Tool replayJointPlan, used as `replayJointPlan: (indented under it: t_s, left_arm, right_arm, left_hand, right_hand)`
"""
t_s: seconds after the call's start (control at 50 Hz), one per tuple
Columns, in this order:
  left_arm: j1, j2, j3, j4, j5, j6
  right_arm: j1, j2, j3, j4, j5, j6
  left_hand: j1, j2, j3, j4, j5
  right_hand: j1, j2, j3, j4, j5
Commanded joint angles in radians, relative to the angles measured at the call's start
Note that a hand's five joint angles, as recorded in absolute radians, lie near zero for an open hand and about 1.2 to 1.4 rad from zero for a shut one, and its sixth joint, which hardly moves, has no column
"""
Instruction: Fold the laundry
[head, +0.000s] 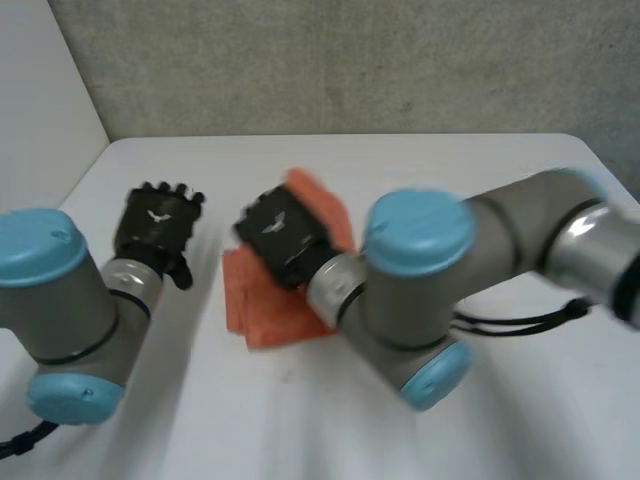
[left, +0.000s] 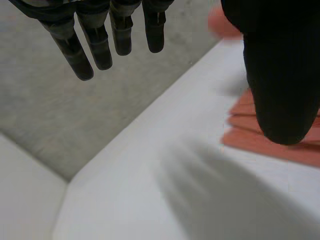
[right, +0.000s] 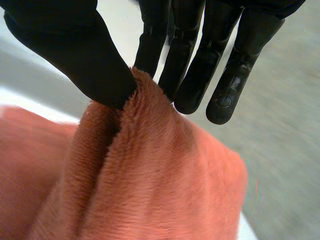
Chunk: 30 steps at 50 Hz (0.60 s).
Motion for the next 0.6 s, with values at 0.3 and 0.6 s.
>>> replayJointPlan:
  t_s: [0.3, 0.6]
  left_arm:
    - [-0.022, 0.019, 0.103, -0.003, 0.046, -0.167]
    - [-0.146, -0.22, 0.269, -0.212, 0.083, -0.343]
  right_arm:
    - [-0.069, -0.067, -0.049, 0.056, 0.122, 0.401]
    - [-0.208, 0.155, -0.195, 0.247, -0.03, 0.637]
  left_hand:
    - [-0.036, -0.015, -0.051, -0.015, -0.016]
    - [-0.024, -0.003, -0.04, -0.003, -0.005]
  right_hand:
    - [-0.67, -0.893, -0.898, -0.905, -0.874]
    - [-0.696, -0.919, -0.925, -0.931, -0.901]
